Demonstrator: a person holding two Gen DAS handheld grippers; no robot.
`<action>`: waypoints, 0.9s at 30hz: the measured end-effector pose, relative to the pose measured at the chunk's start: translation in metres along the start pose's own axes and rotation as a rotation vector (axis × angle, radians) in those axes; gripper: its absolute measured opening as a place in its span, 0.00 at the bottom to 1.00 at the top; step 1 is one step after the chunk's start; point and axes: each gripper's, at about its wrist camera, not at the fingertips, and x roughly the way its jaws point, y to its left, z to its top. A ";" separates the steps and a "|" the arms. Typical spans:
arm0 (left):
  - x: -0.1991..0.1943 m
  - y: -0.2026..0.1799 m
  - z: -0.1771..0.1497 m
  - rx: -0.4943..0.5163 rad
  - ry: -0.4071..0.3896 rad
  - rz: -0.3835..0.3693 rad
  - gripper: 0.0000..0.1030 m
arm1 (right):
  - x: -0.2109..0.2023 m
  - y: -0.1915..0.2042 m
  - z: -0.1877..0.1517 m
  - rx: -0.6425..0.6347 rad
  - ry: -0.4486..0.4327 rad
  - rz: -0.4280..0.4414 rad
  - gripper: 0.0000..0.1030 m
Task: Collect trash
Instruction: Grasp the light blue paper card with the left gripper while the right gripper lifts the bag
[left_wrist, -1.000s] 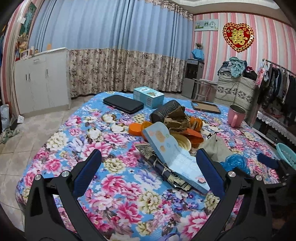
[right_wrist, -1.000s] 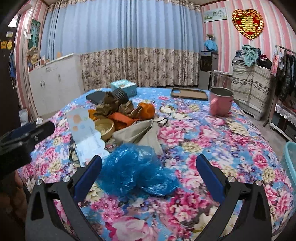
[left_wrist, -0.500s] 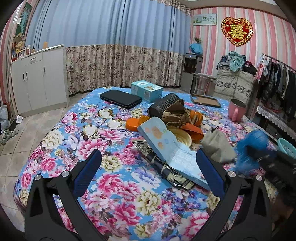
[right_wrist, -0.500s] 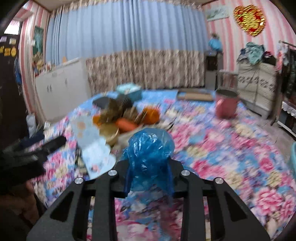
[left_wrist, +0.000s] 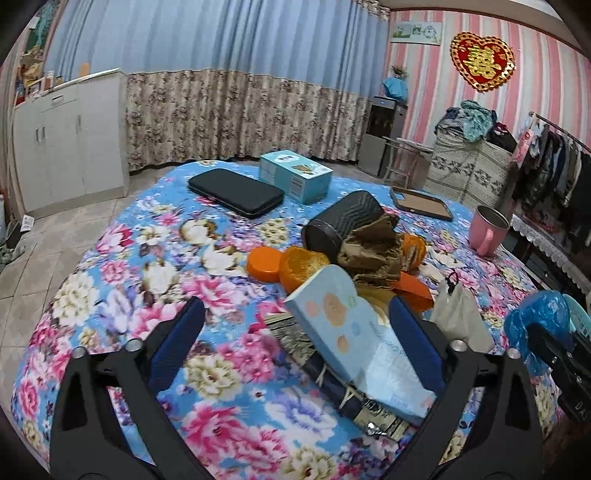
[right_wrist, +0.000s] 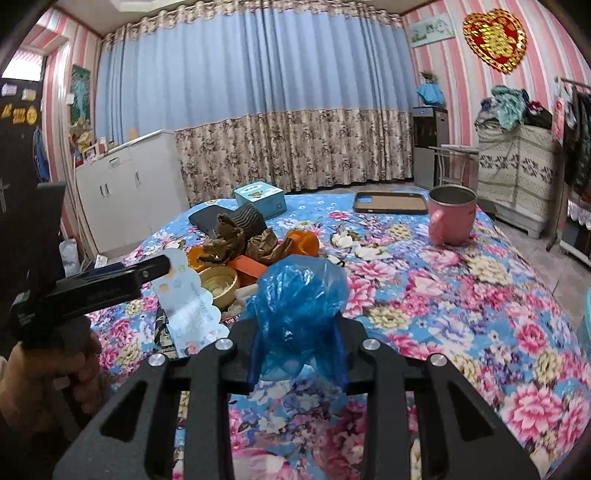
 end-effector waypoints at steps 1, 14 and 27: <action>0.002 -0.002 0.000 0.002 0.006 -0.014 0.73 | 0.001 0.000 0.002 -0.012 -0.004 -0.010 0.30; -0.030 -0.001 -0.002 -0.052 -0.045 -0.157 0.09 | -0.011 -0.001 0.008 -0.031 -0.054 -0.032 0.30; -0.112 -0.008 0.019 0.001 -0.226 -0.126 0.07 | -0.045 0.009 0.024 -0.094 -0.101 -0.029 0.26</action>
